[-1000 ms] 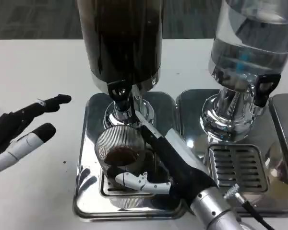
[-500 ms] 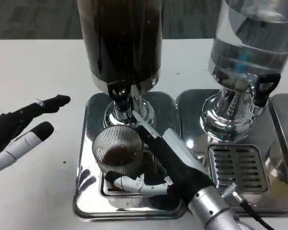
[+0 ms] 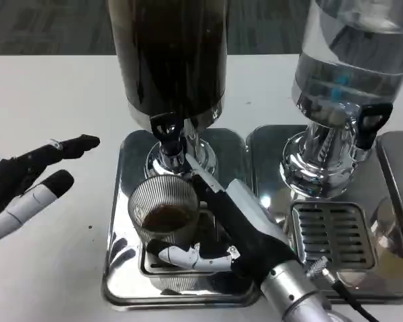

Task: Grasp the cup under the faucet to collect the drink, then remove the cup.

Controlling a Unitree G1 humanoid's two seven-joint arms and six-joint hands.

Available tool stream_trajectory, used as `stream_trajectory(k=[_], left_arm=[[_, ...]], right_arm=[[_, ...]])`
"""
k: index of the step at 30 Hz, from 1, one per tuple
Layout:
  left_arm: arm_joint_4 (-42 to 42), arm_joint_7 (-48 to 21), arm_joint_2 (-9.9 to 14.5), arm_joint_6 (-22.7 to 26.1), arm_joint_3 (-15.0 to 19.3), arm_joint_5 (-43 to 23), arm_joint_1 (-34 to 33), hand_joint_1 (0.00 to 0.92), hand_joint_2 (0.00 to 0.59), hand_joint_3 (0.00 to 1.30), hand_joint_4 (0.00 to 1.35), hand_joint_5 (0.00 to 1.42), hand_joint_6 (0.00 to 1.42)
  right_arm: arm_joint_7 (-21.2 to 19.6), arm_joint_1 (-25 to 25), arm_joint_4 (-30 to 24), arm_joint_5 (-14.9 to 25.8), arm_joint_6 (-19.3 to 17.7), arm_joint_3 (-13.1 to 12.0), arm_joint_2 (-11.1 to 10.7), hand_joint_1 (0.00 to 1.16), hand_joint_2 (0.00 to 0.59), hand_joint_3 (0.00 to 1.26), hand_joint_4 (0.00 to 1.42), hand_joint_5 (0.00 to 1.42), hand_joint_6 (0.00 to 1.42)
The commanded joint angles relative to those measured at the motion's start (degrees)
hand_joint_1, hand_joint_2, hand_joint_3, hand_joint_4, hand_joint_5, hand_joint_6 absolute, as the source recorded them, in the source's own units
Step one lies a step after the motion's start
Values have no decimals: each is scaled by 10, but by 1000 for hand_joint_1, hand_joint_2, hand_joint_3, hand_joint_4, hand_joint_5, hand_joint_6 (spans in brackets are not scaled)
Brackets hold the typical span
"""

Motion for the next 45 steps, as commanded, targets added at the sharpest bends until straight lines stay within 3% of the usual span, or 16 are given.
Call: stream_trajectory(k=[1,23,45], left_arm=[[7,-9,6,3,-2,-6,5,0,83,243,161,136,71],[3,-22,12,6,-1,-9,6,0,89,255,161,147,73],[0,-29,17,4,1,-13,9,0,93,255,161,147,74]], right_arm=[[-1,-1,7,2,5,5,5,793,183,0,0,12,174],[-3,-3,16,-1,22,9,11,745,195,0,0,42,196],[-53,11,0,-35,31,22,23,745,205,258,241,314,379]])
